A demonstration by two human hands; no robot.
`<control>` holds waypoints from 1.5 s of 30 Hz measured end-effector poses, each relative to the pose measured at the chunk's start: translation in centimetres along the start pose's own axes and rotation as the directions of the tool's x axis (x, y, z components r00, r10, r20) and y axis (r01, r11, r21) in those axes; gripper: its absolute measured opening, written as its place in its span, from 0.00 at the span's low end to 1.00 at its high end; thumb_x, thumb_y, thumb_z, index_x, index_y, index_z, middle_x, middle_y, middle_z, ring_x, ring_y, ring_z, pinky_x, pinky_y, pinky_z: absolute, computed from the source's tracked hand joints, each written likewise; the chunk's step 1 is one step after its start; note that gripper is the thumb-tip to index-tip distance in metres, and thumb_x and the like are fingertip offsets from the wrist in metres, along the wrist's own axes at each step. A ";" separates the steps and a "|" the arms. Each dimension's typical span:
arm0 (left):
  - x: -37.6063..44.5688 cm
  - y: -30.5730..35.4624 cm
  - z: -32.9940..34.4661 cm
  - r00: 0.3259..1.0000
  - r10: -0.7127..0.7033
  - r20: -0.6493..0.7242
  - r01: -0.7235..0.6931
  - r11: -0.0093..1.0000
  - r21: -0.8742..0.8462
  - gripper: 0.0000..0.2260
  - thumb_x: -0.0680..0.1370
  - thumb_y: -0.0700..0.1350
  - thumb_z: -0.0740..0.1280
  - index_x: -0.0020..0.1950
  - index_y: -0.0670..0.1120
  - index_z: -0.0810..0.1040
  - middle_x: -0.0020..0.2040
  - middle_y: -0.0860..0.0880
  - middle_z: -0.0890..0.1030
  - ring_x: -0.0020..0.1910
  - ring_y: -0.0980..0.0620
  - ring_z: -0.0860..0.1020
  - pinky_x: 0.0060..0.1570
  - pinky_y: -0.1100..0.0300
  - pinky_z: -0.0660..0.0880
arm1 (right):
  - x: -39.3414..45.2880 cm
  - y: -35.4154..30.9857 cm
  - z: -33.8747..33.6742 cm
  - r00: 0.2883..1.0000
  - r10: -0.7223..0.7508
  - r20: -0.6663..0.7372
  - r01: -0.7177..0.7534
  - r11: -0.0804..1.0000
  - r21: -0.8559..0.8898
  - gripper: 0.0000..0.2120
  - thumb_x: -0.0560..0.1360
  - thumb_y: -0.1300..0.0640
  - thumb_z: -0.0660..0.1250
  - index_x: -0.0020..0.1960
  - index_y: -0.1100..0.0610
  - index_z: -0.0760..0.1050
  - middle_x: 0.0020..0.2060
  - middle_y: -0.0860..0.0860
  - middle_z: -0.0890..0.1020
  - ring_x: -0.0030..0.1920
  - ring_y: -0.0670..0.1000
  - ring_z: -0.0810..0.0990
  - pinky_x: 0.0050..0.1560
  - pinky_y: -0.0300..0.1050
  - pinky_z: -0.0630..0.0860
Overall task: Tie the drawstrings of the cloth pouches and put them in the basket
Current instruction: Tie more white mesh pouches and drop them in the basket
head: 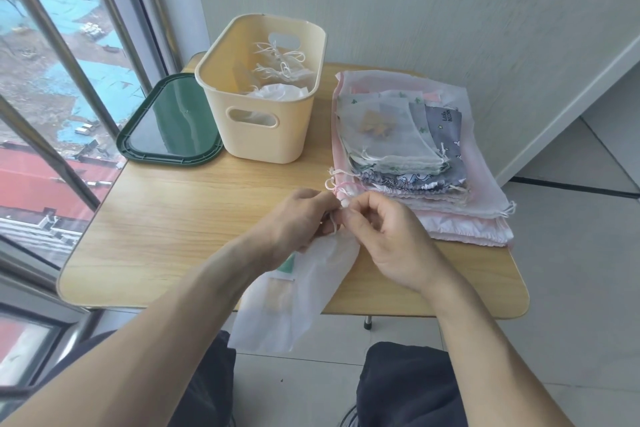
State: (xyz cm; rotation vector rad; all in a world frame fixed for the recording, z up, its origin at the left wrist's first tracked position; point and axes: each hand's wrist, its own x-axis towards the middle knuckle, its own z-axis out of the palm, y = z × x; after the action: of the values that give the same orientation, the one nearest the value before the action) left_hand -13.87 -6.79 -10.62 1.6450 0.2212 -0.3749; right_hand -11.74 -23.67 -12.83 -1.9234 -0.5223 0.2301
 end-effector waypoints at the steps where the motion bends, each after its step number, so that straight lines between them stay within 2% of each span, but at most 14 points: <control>1: 0.1 0.0 -0.1 1.000 0.022 -0.011 -0.022 1.000 -0.003 0.15 0.80 0.43 0.60 0.33 0.45 0.72 0.28 0.50 0.68 0.25 0.53 0.61 0.24 0.62 0.57 | 0.1 -0.1 -0.1 0.999 -0.002 -0.046 0.003 1.000 0.026 0.12 0.77 0.43 0.70 0.47 0.52 0.78 0.39 0.55 0.83 0.39 0.58 0.78 0.40 0.50 0.73; 5: 0.1 0.2 -0.6 0.990 0.140 0.006 -0.140 0.988 0.066 0.16 0.82 0.41 0.59 0.34 0.44 0.72 0.28 0.50 0.68 0.25 0.55 0.63 0.24 0.64 0.60 | 0.3 -0.3 -0.3 0.998 0.022 -0.064 -0.016 0.995 0.094 0.09 0.74 0.46 0.75 0.48 0.51 0.83 0.43 0.61 0.85 0.42 0.65 0.80 0.43 0.58 0.76; 8: 0.0 0.0 -0.4 0.987 0.163 -0.003 -0.161 0.978 0.131 0.16 0.82 0.40 0.59 0.33 0.44 0.71 0.27 0.51 0.68 0.25 0.56 0.64 0.24 0.66 0.61 | 0.3 -0.4 -0.2 0.996 0.024 -0.084 -0.018 0.997 0.080 0.04 0.73 0.52 0.76 0.44 0.52 0.85 0.40 0.55 0.87 0.39 0.59 0.81 0.40 0.51 0.75; 10: 0.0 0.0 -0.4 0.988 0.152 0.004 -0.151 0.979 0.136 0.16 0.82 0.39 0.59 0.33 0.44 0.70 0.27 0.50 0.67 0.25 0.56 0.63 0.24 0.66 0.60 | 0.4 -0.2 -0.2 0.998 0.031 -0.062 -0.025 0.996 0.082 0.07 0.74 0.51 0.77 0.43 0.54 0.84 0.40 0.54 0.87 0.40 0.60 0.82 0.41 0.50 0.76; 12: -0.1 0.1 -0.4 0.991 0.128 0.024 -0.130 0.983 0.129 0.16 0.81 0.39 0.59 0.32 0.44 0.68 0.27 0.50 0.66 0.25 0.55 0.62 0.24 0.65 0.59 | 0.4 -0.2 0.0 0.999 0.034 -0.030 -0.030 0.993 0.111 0.13 0.71 0.46 0.75 0.43 0.57 0.82 0.41 0.58 0.85 0.40 0.61 0.81 0.43 0.57 0.76; 15: -0.2 0.0 -0.2 0.995 0.098 0.024 -0.100 0.990 0.098 0.17 0.80 0.40 0.59 0.31 0.45 0.67 0.26 0.49 0.67 0.25 0.53 0.61 0.24 0.62 0.57 | 0.6 -0.2 0.1 0.998 0.047 0.035 -0.051 0.990 0.133 0.16 0.71 0.45 0.72 0.43 0.58 0.80 0.39 0.60 0.83 0.38 0.56 0.77 0.42 0.60 0.73; 19: 0.0 -0.2 0.1 0.998 0.055 0.024 -0.056 0.998 0.013 0.15 0.81 0.42 0.60 0.33 0.43 0.71 0.27 0.49 0.70 0.25 0.52 0.62 0.25 0.61 0.57 | 0.6 -0.2 -0.2 0.995 0.078 0.062 -0.086 0.987 0.134 0.12 0.74 0.50 0.68 0.41 0.60 0.77 0.27 0.48 0.73 0.31 0.47 0.69 0.35 0.45 0.66; 23: 0.6 -0.4 0.1 0.999 0.040 0.021 -0.040 0.999 0.000 0.12 0.76 0.44 0.65 0.33 0.44 0.72 0.28 0.47 0.72 0.25 0.52 0.62 0.25 0.61 0.56 | 0.5 0.0 -0.2 0.997 0.066 0.035 -0.069 0.991 0.114 0.11 0.75 0.49 0.65 0.41 0.57 0.73 0.27 0.46 0.74 0.30 0.48 0.71 0.35 0.47 0.69; 27: 0.9 -0.6 -0.5 0.998 0.021 0.065 -0.020 1.000 -0.015 0.06 0.69 0.46 0.68 0.37 0.44 0.73 0.29 0.47 0.73 0.27 0.52 0.64 0.26 0.59 0.57 | 0.5 -0.1 -0.1 0.994 0.002 -0.105 0.010 0.993 0.115 0.09 0.76 0.64 0.69 0.40 0.57 0.72 0.29 0.53 0.82 0.28 0.52 0.80 0.32 0.49 0.78; 30: 0.9 -0.7 -0.7 0.996 0.016 0.088 -0.012 0.999 -0.047 0.06 0.76 0.41 0.67 0.42 0.43 0.72 0.28 0.50 0.75 0.25 0.54 0.63 0.22 0.64 0.56 | 0.7 -0.3 0.5 0.978 0.023 -0.210 0.020 0.980 0.197 0.10 0.72 0.68 0.72 0.42 0.58 0.73 0.30 0.54 0.82 0.26 0.55 0.80 0.30 0.49 0.77; 33: 0.9 -0.7 -0.7 0.996 0.022 0.084 -0.017 0.998 -0.052 0.05 0.80 0.38 0.63 0.44 0.43 0.72 0.28 0.50 0.75 0.26 0.54 0.62 0.22 0.65 0.55 | 0.9 -0.6 0.7 0.968 0.071 -0.241 0.011 0.947 0.321 0.12 0.65 0.65 0.72 0.46 0.57 0.73 0.33 0.50 0.82 0.27 0.50 0.76 0.27 0.41 0.72; 38: 1.2 -0.8 -0.9 0.997 0.023 0.080 -0.017 0.997 -0.075 0.03 0.78 0.39 0.65 0.46 0.43 0.73 0.28 0.50 0.74 0.25 0.55 0.62 0.21 0.65 0.55 | 0.9 -0.9 0.9 0.979 0.173 -0.110 -0.075 0.801 0.593 0.11 0.67 0.69 0.72 0.44 0.59 0.74 0.30 0.50 0.78 0.28 0.48 0.68 0.23 0.37 0.63; 42: 1.1 -0.7 -1.2 0.987 0.043 0.153 -0.034 0.998 -0.060 0.07 0.80 0.40 0.64 0.43 0.42 0.74 0.31 0.49 0.73 0.25 0.55 0.61 0.22 0.66 0.56 | 1.0 -0.7 0.9 0.966 0.115 -0.233 0.006 0.887 0.463 0.10 0.74 0.70 0.73 0.44 0.58 0.75 0.34 0.49 0.82 0.27 0.45 0.75 0.29 0.37 0.73; 45: 0.9 -0.5 -1.5 0.976 0.045 0.213 -0.044 0.999 -0.008 0.13 0.83 0.41 0.62 0.38 0.43 0.74 0.31 0.49 0.72 0.25 0.56 0.60 0.22 0.68 0.58 | 1.0 -0.2 1.1 0.959 -0.064 -0.275 0.131 0.964 0.234 0.07 0.74 0.62 0.74 0.45 0.54 0.77 0.44 0.50 0.85 0.46 0.48 0.84 0.49 0.54 0.82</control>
State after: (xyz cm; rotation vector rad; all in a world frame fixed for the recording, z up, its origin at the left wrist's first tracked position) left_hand -13.02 -5.36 -11.29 1.5904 0.0235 -0.5134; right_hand -11.33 -22.26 -12.96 -1.6452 -0.3875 -0.0274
